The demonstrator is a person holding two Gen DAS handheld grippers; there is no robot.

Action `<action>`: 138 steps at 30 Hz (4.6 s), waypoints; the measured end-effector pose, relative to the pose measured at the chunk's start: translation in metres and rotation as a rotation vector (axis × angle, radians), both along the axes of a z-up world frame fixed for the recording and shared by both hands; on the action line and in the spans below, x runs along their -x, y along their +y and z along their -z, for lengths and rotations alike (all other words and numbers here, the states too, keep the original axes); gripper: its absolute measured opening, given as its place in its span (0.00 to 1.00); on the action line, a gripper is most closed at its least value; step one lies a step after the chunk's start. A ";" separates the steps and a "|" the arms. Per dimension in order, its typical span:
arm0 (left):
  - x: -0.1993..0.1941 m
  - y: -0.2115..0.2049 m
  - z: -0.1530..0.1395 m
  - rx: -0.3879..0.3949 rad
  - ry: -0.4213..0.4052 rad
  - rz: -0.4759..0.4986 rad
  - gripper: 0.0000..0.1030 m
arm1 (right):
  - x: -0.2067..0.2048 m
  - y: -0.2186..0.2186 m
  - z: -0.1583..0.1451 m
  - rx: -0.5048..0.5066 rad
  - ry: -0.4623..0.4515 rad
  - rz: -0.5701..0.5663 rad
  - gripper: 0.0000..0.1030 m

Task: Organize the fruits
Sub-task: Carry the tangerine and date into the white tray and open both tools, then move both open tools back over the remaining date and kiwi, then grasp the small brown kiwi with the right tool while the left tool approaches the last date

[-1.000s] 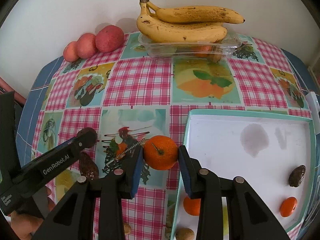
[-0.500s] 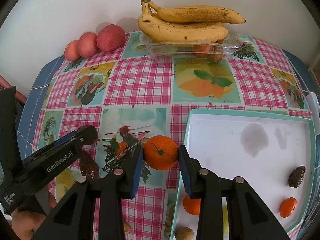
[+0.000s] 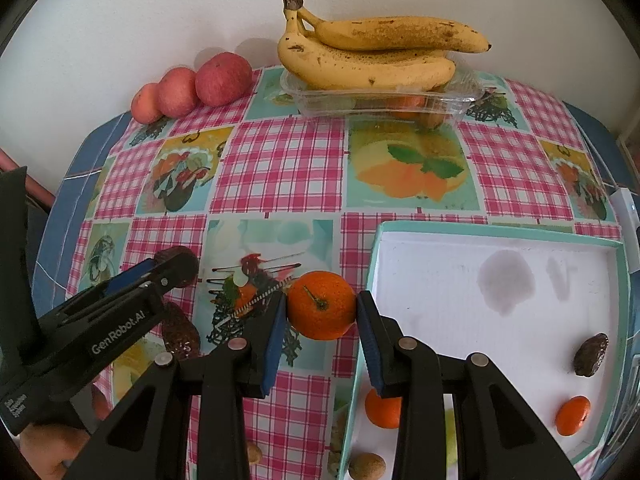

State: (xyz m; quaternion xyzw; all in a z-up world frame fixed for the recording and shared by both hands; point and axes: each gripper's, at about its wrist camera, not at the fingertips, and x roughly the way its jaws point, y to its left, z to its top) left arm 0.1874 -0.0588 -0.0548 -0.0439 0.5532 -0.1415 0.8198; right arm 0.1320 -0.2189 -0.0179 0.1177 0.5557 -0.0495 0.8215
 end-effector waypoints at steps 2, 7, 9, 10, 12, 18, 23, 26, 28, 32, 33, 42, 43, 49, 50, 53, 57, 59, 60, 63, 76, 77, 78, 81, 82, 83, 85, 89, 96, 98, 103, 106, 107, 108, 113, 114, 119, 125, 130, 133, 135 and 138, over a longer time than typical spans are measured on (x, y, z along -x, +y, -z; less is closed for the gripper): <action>0.000 0.001 -0.006 0.010 -0.001 -0.007 0.46 | 0.001 -0.002 -0.004 -0.001 -0.009 0.003 0.36; 0.004 -0.002 -0.024 0.014 -0.020 -0.006 0.46 | 0.007 -0.019 -0.016 -0.010 -0.045 0.036 0.36; 0.006 -0.008 -0.033 0.011 -0.033 0.006 0.46 | 0.011 -0.030 -0.020 -0.007 -0.050 0.062 0.36; 0.008 -0.011 -0.036 0.014 -0.037 0.013 0.46 | 0.013 -0.036 -0.021 -0.004 -0.051 0.076 0.36; 0.011 -0.021 -0.042 0.022 -0.036 0.036 0.46 | 0.018 -0.051 -0.023 0.002 -0.051 0.108 0.36; 0.025 -0.059 -0.054 0.061 -0.036 0.131 0.46 | 0.040 -0.102 -0.026 0.026 -0.048 0.213 0.36; 0.040 -0.097 -0.061 0.079 -0.043 0.212 0.46 | 0.062 -0.144 -0.032 0.067 -0.054 0.299 0.36; 0.051 -0.118 -0.062 0.062 -0.048 0.260 0.46 | 0.074 -0.165 -0.034 0.078 -0.058 0.342 0.36; 0.059 -0.133 -0.061 0.058 -0.051 0.296 0.46 | 0.080 -0.176 -0.036 0.079 -0.061 0.360 0.36; 0.072 -0.156 -0.058 0.041 -0.056 0.355 0.46 | 0.085 -0.186 -0.035 0.078 -0.059 0.372 0.36; 0.074 -0.161 -0.056 0.036 -0.056 0.367 0.46 | 0.085 -0.187 -0.033 0.077 -0.055 0.371 0.36; 0.089 -0.191 -0.016 -0.015 0.013 0.431 0.46 | 0.081 -0.192 0.016 0.034 0.042 0.365 0.36; 0.088 -0.192 -0.014 -0.017 0.018 0.432 0.46 | 0.081 -0.193 0.020 0.033 0.047 0.366 0.36; 0.086 -0.189 -0.002 -0.019 0.043 0.419 0.46 | 0.080 -0.194 0.032 0.028 0.068 0.371 0.36; 0.085 -0.189 -0.001 -0.012 0.044 0.417 0.46 | 0.080 -0.193 0.032 0.031 0.069 0.370 0.36; 0.085 -0.189 -0.001 -0.011 0.042 0.415 0.46 | 0.079 -0.193 0.032 0.036 0.070 0.369 0.36; 0.084 -0.189 -0.002 -0.007 0.044 0.412 0.46 | 0.079 -0.193 0.033 0.036 0.071 0.367 0.36; 0.084 -0.188 -0.003 -0.010 0.042 0.415 0.46 | 0.079 -0.192 0.033 0.039 0.074 0.365 0.36; 0.085 -0.188 -0.003 -0.014 0.040 0.415 0.46 | 0.079 -0.192 0.033 0.039 0.074 0.366 0.36; 0.085 -0.190 -0.003 -0.023 0.040 0.420 0.48 | 0.077 -0.192 0.033 0.044 0.079 0.362 0.36; 0.084 -0.187 -0.020 -0.019 0.012 0.424 0.65 | 0.077 -0.191 0.011 0.058 0.035 0.360 0.56; 0.083 -0.184 -0.023 -0.022 0.008 0.417 0.68 | 0.078 -0.191 0.007 0.061 0.027 0.360 0.56; 0.082 -0.183 -0.025 -0.024 0.005 0.411 0.69 | 0.078 -0.190 0.003 0.065 0.018 0.360 0.56; 0.077 -0.175 -0.032 -0.027 -0.001 0.382 0.73 | 0.079 -0.189 -0.005 0.074 0.002 0.361 0.62; 0.075 -0.172 -0.033 -0.028 -0.002 0.371 0.75 | 0.079 -0.189 -0.007 0.078 -0.003 0.362 0.70; 0.073 -0.168 -0.035 -0.031 -0.002 0.356 0.75 | 0.080 -0.188 -0.009 0.080 -0.007 0.365 0.73; 0.067 -0.159 -0.038 -0.042 -0.006 0.325 0.77 | 0.080 -0.187 -0.010 0.081 -0.011 0.368 0.74; 0.055 -0.138 -0.042 -0.059 -0.025 0.241 0.88 | 0.077 -0.182 -0.010 0.083 -0.002 0.363 0.75; 0.035 -0.093 -0.047 -0.101 -0.059 0.093 0.99 | 0.063 -0.154 -0.018 0.079 -0.017 0.311 0.82; 0.030 -0.082 -0.047 -0.112 -0.062 0.056 1.00 | 0.060 -0.144 -0.021 0.083 -0.025 0.290 0.82; 0.023 -0.058 -0.048 -0.135 -0.058 0.000 1.00 | 0.051 -0.117 -0.029 0.091 -0.044 0.246 0.82; 0.020 -0.043 -0.052 -0.136 -0.054 -0.022 1.00 | 0.046 -0.100 -0.035 0.092 -0.064 0.214 0.82; 0.020 -0.036 -0.055 -0.133 -0.055 -0.036 1.00 | 0.044 -0.094 -0.038 0.095 -0.071 0.209 0.82; 0.020 -0.031 -0.057 -0.130 -0.057 -0.045 1.00 | 0.044 -0.090 -0.039 0.096 -0.076 0.208 0.82; 0.022 0.002 -0.070 -0.128 -0.067 -0.111 1.00 | 0.044 -0.069 -0.051 0.053 -0.111 0.218 0.82; 0.022 0.008 -0.071 -0.130 -0.069 -0.124 1.00 | 0.044 -0.064 -0.052 0.050 -0.109 0.213 0.82; 0.028 0.037 -0.077 -0.140 -0.067 -0.166 1.00 | 0.046 -0.040 -0.058 0.033 -0.106 0.188 0.82; 0.038 0.067 -0.081 -0.126 -0.050 -0.201 1.00 | 0.050 -0.017 -0.060 0.029 -0.079 0.138 0.82; 0.045 0.082 -0.083 -0.107 -0.046 -0.227 1.00 | 0.057 -0.002 -0.058 0.019 -0.061 0.119 0.82; 0.049 0.087 -0.079 -0.103 -0.036 -0.241 1.00 | 0.061 0.011 -0.053 0.011 -0.048 0.097 0.82; 0.052 0.088 -0.071 -0.105 -0.014 -0.234 1.00 | 0.063 0.021 -0.046 0.014 -0.028 0.084 0.82; 0.057 0.087 -0.057 -0.126 0.025 -0.224 1.00 | 0.066 0.037 -0.035 0.005 -0.008 0.056 0.82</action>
